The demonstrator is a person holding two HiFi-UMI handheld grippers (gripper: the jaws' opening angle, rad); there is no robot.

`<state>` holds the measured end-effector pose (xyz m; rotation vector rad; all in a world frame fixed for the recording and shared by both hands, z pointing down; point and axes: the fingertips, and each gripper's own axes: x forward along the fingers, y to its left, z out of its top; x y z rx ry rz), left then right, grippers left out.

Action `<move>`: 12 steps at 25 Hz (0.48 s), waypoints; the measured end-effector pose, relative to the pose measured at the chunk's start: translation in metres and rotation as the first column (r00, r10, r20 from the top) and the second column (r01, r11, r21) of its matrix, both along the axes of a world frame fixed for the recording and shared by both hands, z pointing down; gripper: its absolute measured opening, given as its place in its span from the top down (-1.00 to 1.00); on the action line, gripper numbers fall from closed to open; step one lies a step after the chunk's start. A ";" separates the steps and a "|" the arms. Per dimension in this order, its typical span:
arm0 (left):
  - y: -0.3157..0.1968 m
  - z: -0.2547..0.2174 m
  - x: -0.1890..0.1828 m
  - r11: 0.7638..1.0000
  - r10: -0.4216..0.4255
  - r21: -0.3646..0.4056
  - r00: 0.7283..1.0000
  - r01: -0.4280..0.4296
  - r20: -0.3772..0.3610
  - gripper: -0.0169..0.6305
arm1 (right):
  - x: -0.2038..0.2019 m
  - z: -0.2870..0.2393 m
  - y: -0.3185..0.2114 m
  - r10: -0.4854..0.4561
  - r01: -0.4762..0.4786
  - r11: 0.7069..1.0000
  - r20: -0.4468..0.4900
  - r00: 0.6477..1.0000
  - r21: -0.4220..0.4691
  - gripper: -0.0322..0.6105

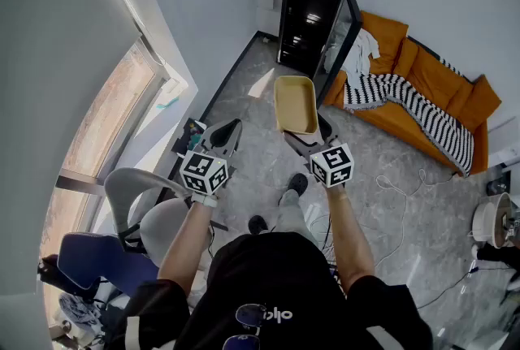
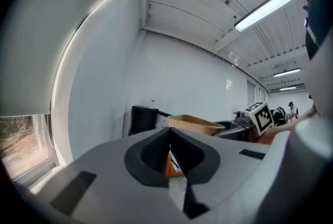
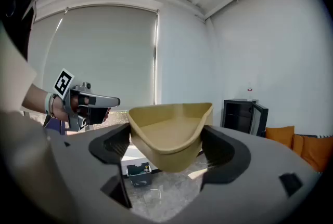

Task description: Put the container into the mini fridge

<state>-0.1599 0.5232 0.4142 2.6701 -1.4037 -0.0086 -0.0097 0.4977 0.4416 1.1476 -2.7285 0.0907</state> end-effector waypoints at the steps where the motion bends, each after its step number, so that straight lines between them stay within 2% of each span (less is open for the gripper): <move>1: -0.002 0.000 0.001 1.000 0.000 0.001 1.000 0.000 0.000 0.92 | 0.001 0.000 -0.002 0.000 0.000 1.000 0.000 1.000 0.001 -0.48; 12: -0.031 0.008 0.011 1.000 0.001 -0.016 1.000 0.000 0.006 0.92 | 0.007 0.007 -0.032 -0.004 0.004 1.000 0.006 1.000 -0.012 -0.48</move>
